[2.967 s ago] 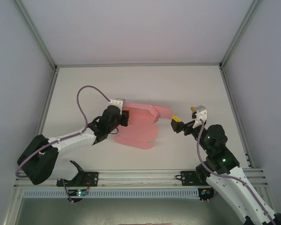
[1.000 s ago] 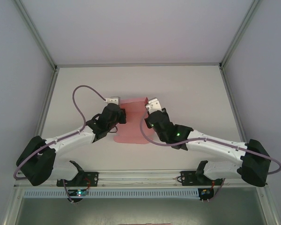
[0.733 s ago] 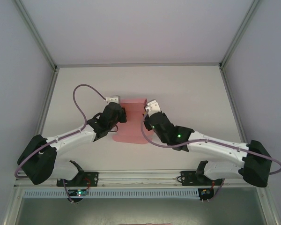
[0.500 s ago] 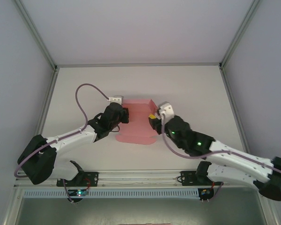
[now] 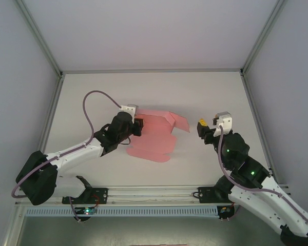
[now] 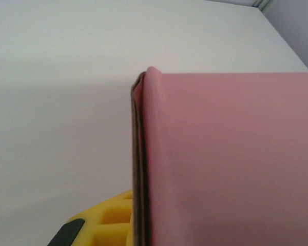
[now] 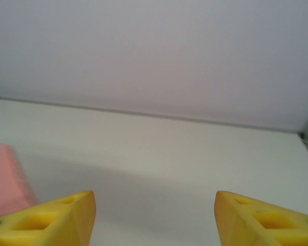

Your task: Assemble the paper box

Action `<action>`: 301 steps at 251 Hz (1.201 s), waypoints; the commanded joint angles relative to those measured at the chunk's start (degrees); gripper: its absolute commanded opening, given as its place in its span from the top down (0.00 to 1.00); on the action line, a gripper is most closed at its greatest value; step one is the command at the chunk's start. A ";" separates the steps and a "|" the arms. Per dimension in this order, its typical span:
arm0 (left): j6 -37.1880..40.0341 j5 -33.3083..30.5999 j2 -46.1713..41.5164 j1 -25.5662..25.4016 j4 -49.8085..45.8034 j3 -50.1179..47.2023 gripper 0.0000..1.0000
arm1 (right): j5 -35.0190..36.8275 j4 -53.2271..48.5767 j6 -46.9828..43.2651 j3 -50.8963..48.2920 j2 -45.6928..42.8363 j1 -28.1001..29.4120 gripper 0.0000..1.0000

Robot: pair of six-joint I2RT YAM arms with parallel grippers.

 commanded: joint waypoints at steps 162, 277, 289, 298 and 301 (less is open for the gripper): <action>1.84 0.08 1.18 0.63 -0.04 1.37 1.00 | -57.67 9.22 -7.51 0.27 19.55 -8.24 0.40; 3.04 7.41 1.88 0.59 1.09 2.16 1.00 | -44.64 13.52 -7.68 3.24 29.50 -2.45 0.30; 2.91 7.67 1.98 0.55 1.14 2.26 1.00 | -38.25 14.92 -6.90 2.53 29.22 -1.08 0.30; 2.85 7.96 1.98 0.52 1.09 2.34 1.00 | -32.86 15.40 -6.45 2.34 29.11 0.04 0.29; 2.87 7.94 1.99 0.50 1.11 2.52 1.00 | -30.98 15.50 -6.23 2.32 29.03 0.41 0.29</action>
